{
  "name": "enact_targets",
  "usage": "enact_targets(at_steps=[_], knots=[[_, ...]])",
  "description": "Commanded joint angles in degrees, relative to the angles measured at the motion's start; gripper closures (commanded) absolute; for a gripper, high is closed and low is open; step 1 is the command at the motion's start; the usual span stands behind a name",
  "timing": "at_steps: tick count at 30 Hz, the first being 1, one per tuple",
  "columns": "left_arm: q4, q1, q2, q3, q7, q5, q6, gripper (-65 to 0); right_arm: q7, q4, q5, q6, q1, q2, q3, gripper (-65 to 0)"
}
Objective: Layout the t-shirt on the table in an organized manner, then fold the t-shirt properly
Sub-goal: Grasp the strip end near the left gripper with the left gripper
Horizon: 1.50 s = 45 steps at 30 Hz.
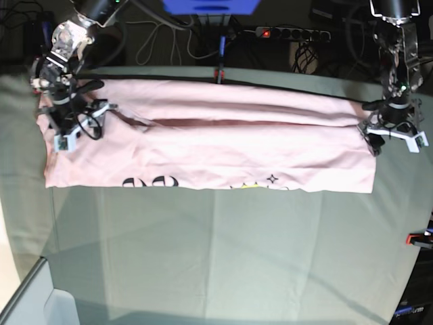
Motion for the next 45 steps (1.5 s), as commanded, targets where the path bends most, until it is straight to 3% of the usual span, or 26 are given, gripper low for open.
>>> enact_targets(at_steps=[1, 9, 33, 43, 45], knots=[[0.89, -0.32, -0.86, -0.43, -1.38, 0.26, -0.07, -52.5, 1.28, -0.15, 0.48, -0.07, 0.42, 1.11, -0.11, -35.7], [0.36, -0.4, -0.68, -0.43, -1.38, 0.53, -0.07, -52.5, 1.28, -7.36, 0.48, -0.07, 0.07, 2.86, -0.81, -35.6], [-2.8, -2.78, -0.42, 0.28, -1.38, 0.61, -0.16, -52.6, 1.28, -7.71, 0.48, -0.07, -0.19, 2.86, -0.81, -35.5], [-7.38, -3.83, -0.07, 7.4, -1.73, 0.61, -0.25, -52.0, 1.28, -7.45, 0.48, -0.07, -0.9, 2.86, -0.81, -35.5], [-7.38, -3.83, -0.07, 8.45, -1.73, 0.61, -0.25, -48.3, 1.28, -7.45, 0.48, -0.07, -0.81, 2.86, -0.81, -35.5]])
